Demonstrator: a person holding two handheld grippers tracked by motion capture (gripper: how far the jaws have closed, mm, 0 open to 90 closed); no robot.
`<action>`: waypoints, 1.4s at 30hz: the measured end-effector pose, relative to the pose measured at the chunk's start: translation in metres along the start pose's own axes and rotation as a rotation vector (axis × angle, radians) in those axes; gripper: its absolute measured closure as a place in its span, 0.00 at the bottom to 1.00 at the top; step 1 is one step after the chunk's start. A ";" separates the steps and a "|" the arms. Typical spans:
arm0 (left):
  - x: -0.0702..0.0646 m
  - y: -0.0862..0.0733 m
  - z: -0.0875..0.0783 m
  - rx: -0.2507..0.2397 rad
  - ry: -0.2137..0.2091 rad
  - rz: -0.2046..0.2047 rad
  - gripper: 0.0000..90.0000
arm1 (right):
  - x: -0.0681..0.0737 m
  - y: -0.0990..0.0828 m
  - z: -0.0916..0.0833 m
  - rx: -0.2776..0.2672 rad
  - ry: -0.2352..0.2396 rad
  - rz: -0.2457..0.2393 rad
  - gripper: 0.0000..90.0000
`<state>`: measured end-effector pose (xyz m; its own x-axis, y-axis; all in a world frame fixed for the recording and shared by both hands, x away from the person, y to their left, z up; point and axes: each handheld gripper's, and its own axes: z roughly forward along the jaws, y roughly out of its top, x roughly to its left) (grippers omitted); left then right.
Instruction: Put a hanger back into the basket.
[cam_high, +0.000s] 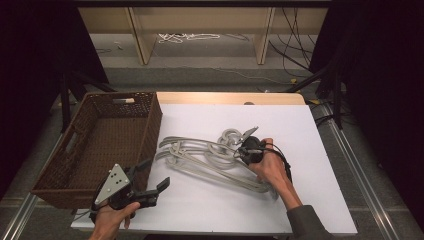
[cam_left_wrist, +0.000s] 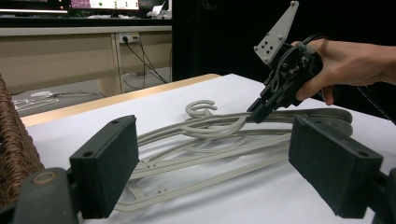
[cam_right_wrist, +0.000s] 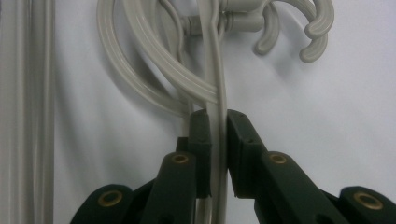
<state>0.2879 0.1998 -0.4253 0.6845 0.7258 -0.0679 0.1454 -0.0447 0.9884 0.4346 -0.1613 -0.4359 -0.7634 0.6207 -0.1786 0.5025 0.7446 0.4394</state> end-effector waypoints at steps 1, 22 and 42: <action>0.000 0.000 0.000 0.000 -0.001 0.001 0.17 | 0.000 0.000 0.001 -0.005 -0.005 -0.012 0.91; 0.000 0.000 -0.001 -0.001 0.002 0.000 0.17 | 0.008 0.010 -0.035 -0.096 -0.060 -0.084 0.91; -0.012 0.008 0.015 0.040 -0.025 0.011 0.17 | 0.005 -0.018 -0.080 -0.186 -0.032 -0.157 0.91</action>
<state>0.2916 0.1808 -0.4190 0.7037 0.7079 -0.0608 0.1656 -0.0802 0.9829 0.3887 -0.1912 -0.3747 -0.8114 0.5107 -0.2843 0.2931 0.7764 0.5580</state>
